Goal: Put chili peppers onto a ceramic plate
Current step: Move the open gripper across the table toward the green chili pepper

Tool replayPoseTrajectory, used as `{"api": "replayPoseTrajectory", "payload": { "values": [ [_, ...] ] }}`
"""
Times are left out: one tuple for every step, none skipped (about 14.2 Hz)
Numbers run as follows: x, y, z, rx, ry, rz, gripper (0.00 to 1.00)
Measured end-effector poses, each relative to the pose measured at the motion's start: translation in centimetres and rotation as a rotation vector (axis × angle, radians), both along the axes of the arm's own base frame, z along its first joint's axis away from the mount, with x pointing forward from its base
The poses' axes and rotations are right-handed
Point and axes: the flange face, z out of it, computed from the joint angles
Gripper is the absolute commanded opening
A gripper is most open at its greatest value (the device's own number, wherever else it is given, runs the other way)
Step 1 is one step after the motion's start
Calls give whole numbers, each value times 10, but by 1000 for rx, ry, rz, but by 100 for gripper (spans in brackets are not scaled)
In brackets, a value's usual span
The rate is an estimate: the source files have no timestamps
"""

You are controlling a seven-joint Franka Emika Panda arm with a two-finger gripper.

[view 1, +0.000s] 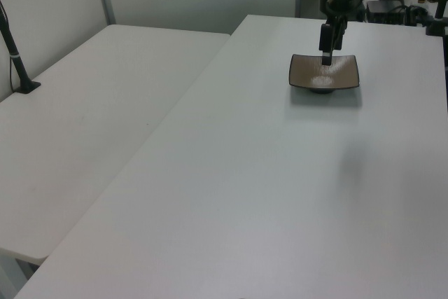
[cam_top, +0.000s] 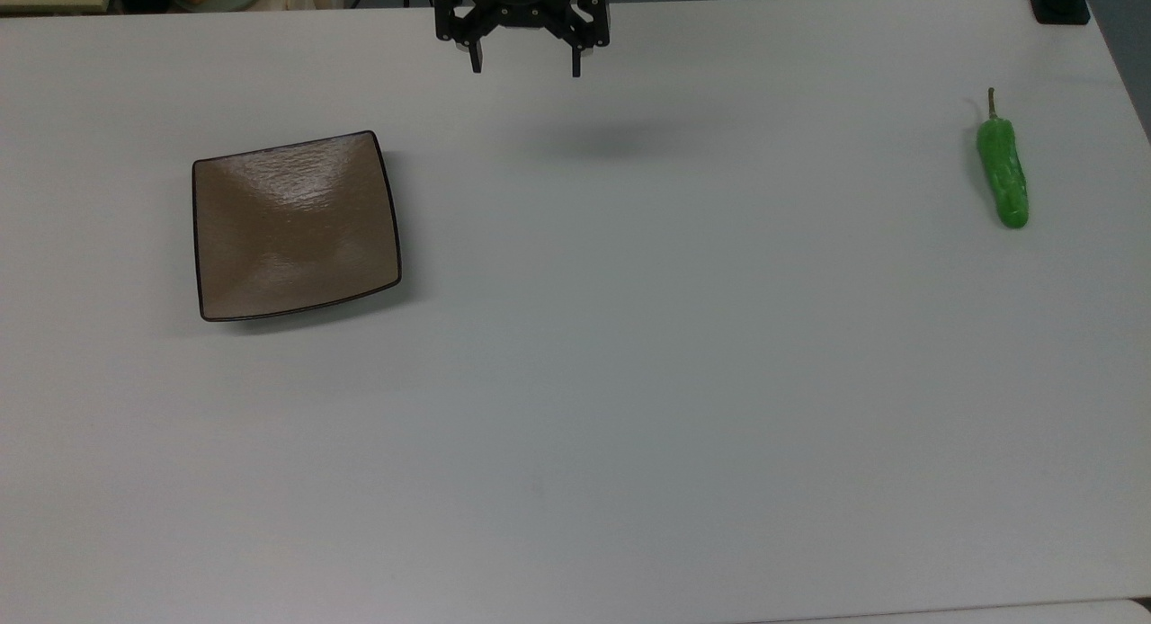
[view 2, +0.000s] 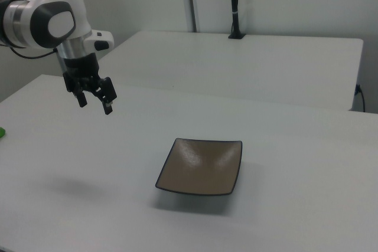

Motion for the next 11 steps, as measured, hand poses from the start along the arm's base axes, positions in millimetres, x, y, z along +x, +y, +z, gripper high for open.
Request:
{"api": "replayPoseTrajectory", "payload": {
  "values": [
    [0,-1,-1,0,1,0,100],
    [1,-1,-2,-1,4,0,100],
    [1,-2,-4,-1,7,0,100],
    [2,-2,-7,-2,12,-1,100],
    [3,-2,-8,-2,14,-1,100],
    [4,-2,-9,-2,14,-1,100],
    [4,-2,-9,-2,13,-1,100],
    [4,-2,-9,-2,13,-1,100],
    [4,-2,-9,-1,11,-1,100],
    [4,-2,-8,-1,8,-1,100],
    [5,-1,-8,0,4,0,100]
  ]
}}
